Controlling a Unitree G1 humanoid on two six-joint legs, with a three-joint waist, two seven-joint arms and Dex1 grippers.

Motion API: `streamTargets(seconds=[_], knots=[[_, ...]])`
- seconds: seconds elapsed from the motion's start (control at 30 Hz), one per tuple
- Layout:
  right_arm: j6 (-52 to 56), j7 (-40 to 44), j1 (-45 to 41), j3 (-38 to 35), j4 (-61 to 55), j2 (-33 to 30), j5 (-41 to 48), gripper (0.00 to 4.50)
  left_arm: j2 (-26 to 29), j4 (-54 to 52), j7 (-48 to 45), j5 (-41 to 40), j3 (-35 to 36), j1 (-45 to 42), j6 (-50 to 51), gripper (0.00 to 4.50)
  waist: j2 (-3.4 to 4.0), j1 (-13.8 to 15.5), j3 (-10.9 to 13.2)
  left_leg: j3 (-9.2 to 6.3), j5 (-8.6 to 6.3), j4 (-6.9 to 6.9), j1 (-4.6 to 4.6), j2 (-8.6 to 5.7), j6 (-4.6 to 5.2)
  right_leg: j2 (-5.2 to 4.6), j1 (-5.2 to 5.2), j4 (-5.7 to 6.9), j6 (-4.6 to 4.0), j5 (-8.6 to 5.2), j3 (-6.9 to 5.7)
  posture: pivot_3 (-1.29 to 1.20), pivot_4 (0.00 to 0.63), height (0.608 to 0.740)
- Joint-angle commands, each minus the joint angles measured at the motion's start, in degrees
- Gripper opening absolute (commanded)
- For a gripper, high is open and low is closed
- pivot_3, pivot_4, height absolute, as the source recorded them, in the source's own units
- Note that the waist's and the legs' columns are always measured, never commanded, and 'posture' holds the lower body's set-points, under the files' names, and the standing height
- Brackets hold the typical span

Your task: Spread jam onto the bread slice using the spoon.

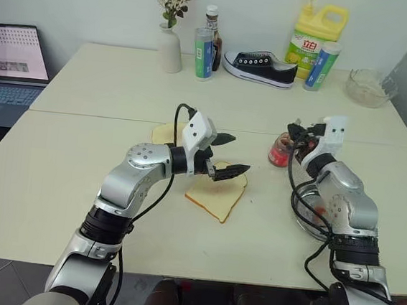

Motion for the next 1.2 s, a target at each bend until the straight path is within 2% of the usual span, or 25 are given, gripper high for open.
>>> streamTargets(seconds=[0.03, 0.4, 1.2], knots=[[2.93, -2.56, -0.85, -3.66, -4.21, 1.01, 3.37, 0.02, 0.33, -1.56, -0.40, -0.62, 0.79, -1.35, -0.54, 4.50, 0.00, 0.00, 0.00, 0.01, 0.00, 0.00, 0.00, 0.00, 0.00, 0.00, 0.00, 0.00, 0.00, 0.00, 0.00, 0.00, 0.150, 0.740], [10.62, -11.55, -3.69, -13.63, -6.61, 4.74, 13.70, 0.02, -0.09, -0.22, -1.36, -0.37, 0.49, -2.30, -1.14, 4.50, 0.01, -0.02, 0.00, 0.01, 0.00, -0.01, 0.00, 0.00, 0.01, 0.00, 0.00, 0.01, 0.00, 0.00, 0.01, 0.00, 0.150, 0.740], [13.57, -20.69, -5.42, -19.56, -7.92, 6.48, 25.45, 0.02, 0.00, 0.49, -2.73, -0.10, 0.51, -2.52, -1.75, 4.50, 0.01, -0.08, 0.00, 0.02, -0.01, -0.01, -0.01, 0.00, 0.01, 0.00, 0.00, 0.01, 0.00, 0.00, 0.01, 0.00, 0.150, 0.740]])
